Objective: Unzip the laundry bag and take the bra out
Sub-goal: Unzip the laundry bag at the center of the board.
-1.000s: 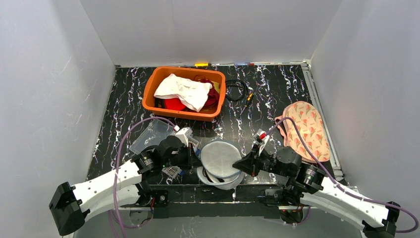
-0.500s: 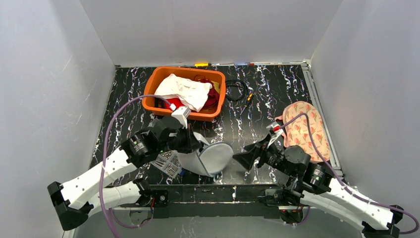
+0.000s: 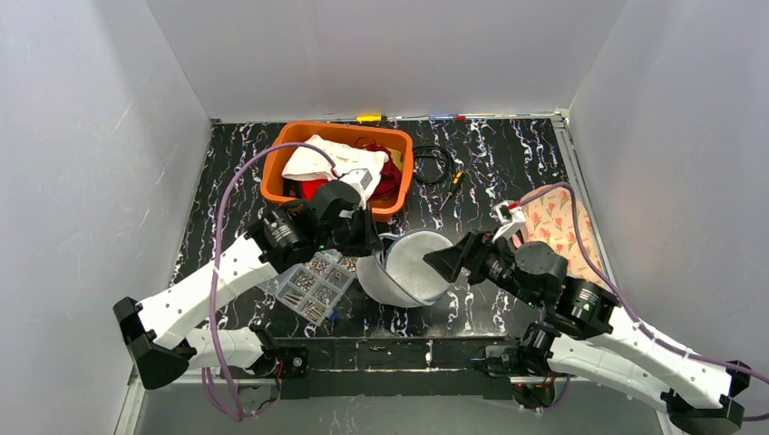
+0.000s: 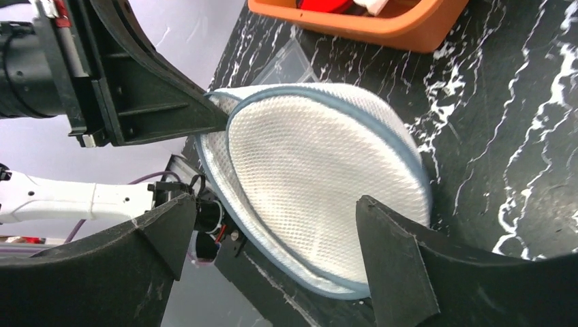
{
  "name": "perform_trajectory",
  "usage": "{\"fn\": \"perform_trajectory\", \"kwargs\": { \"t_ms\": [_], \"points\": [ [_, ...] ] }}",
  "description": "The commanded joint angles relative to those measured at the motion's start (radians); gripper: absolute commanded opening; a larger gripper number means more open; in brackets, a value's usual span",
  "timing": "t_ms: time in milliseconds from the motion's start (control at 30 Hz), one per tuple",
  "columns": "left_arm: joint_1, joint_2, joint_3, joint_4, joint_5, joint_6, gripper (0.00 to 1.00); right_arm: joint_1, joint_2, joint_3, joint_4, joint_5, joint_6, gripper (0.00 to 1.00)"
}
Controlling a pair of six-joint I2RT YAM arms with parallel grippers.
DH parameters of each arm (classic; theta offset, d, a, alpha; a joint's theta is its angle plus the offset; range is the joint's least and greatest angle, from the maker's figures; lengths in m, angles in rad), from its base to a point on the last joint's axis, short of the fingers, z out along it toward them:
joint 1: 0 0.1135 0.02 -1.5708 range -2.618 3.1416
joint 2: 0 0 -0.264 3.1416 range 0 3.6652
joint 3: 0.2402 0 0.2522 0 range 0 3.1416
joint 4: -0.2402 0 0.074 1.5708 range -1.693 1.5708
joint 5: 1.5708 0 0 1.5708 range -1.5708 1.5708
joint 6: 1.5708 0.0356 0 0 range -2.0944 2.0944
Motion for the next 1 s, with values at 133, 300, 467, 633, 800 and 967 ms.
{"fn": "perform_trajectory", "kwargs": {
  "t_ms": [133, 300, 467, 633, 800, 967],
  "points": [
    [-0.002, 0.050, 0.045, -0.011, -0.056, -0.141, 0.00, -0.001, 0.154, 0.118, 0.022, -0.065, 0.120, 0.93],
    [-0.006, 0.073, 0.025, 0.025, -0.058, -0.207, 0.00, -0.001, 0.254, 0.161, 0.004, -0.027, 0.121, 0.92],
    [-0.017, 0.075, 0.002, 0.057, -0.066, -0.237, 0.00, -0.001, 0.316, 0.142, 0.021, 0.052, 0.190, 0.90],
    [-0.025, 0.072, -0.020, 0.088, -0.069, -0.253, 0.00, -0.002, 0.372, 0.129, 0.057, 0.081, 0.243, 0.87],
    [-0.030, 0.063, -0.038, 0.117, -0.061, -0.257, 0.00, -0.002, 0.397, 0.114, 0.101, 0.133, 0.263, 0.86],
    [-0.031, 0.036, -0.067, 0.146, -0.062, -0.261, 0.00, -0.001, 0.466, 0.136, 0.063, 0.153, 0.239, 0.73]
  ]
}}
